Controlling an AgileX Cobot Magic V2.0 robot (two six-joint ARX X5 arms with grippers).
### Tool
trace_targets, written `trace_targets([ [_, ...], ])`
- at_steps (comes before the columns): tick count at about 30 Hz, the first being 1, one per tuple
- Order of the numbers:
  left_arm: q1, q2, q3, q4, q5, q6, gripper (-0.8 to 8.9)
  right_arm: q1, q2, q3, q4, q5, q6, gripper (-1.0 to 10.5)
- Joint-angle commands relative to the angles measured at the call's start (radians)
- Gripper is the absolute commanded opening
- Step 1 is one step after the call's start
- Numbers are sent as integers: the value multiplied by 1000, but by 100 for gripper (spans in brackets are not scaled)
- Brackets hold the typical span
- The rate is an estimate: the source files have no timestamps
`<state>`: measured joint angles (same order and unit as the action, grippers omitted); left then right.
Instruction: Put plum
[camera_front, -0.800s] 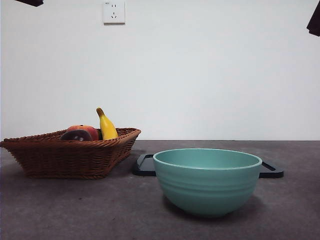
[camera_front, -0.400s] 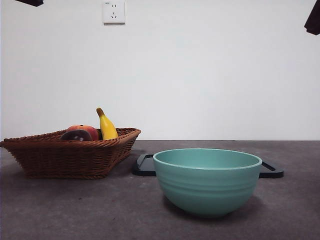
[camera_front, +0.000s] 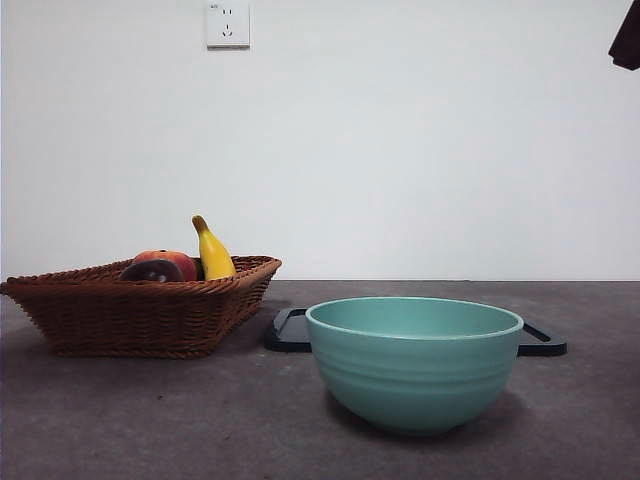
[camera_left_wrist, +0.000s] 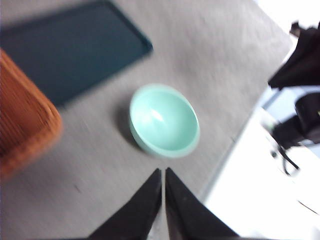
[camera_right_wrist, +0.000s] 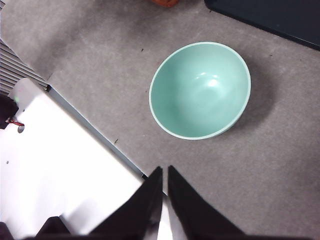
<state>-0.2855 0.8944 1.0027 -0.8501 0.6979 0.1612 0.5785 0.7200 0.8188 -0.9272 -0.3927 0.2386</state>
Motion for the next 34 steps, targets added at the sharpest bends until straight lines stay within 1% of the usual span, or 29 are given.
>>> trace_targets([
  [1,35,-53,13,135,-3,63,8,6,3,18,10,0,-11,6],
  [5,117,-149,2,390,-15,63,8,6,3,18,10,0,-11,6],
  [7,160,-200,-12,488,-65,62,8,6,3,18,10,0,-11,6],
  [9,198,-253,-38,566,-145,60,8,6,3,18,10,0,-11,6],
  [14,283,-383,-157,678,-360,60,8,6,3,18,10,0,-11,6],
  [17,318,-454,-256,704,-458,59,8,6,3,18,10,0,-11,6],
  [19,335,-498,-326,717,-497,59,8,6,3,18,10,0,-11,6],
  [24,368,-604,-491,717,-515,58,8,6,3,18,10,0,-11,6],
  [30,379,-715,-677,716,-515,54,8,6,3,18,10,0,-11,6],
  [34,379,-780,-782,716,-516,19,8,6,3,18,10,0,-11,6],
])
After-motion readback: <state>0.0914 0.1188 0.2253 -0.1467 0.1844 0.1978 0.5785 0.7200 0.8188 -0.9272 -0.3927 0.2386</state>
